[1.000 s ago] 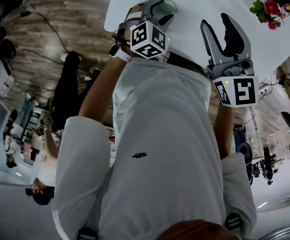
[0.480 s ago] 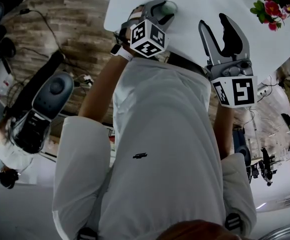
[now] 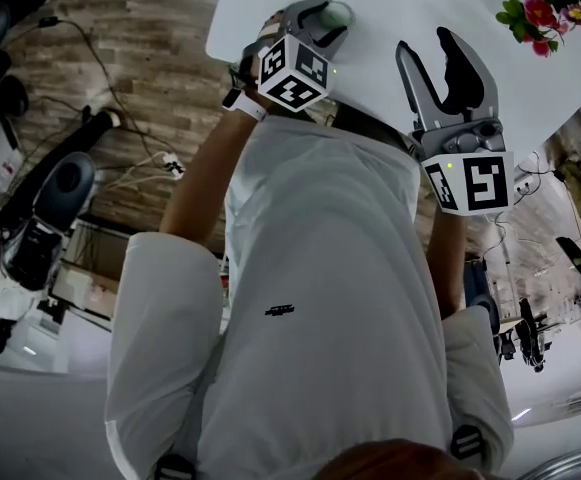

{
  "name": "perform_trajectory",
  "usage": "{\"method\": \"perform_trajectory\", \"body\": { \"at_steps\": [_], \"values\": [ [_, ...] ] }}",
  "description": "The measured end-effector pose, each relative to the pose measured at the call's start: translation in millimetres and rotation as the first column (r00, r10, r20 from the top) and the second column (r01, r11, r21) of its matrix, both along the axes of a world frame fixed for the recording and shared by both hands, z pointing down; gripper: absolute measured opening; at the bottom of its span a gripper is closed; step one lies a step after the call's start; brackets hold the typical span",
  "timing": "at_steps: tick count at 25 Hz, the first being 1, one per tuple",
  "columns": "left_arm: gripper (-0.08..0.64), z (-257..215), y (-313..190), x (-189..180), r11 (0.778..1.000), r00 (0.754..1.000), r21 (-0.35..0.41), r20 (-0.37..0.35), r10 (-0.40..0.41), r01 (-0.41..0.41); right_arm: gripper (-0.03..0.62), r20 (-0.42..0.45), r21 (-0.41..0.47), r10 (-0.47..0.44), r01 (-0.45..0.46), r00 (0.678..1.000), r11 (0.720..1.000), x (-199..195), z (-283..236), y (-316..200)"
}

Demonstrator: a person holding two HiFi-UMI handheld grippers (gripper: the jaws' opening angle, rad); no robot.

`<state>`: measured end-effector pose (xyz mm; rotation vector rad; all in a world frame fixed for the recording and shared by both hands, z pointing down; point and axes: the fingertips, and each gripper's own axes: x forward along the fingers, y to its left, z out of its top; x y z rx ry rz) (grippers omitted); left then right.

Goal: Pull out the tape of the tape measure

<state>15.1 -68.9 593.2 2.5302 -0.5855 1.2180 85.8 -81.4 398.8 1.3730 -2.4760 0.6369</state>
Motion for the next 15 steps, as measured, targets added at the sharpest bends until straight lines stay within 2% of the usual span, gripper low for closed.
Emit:
{"method": "perform_trajectory", "body": {
  "at_steps": [15],
  "values": [
    [0.233, -55, 2, -16, 0.992, 0.991, 0.038, -0.071, -0.116, 0.119, 0.210, -0.010, 0.054, -0.039, 0.040, 0.999, 0.998, -10, -25, 8]
  ]
}}
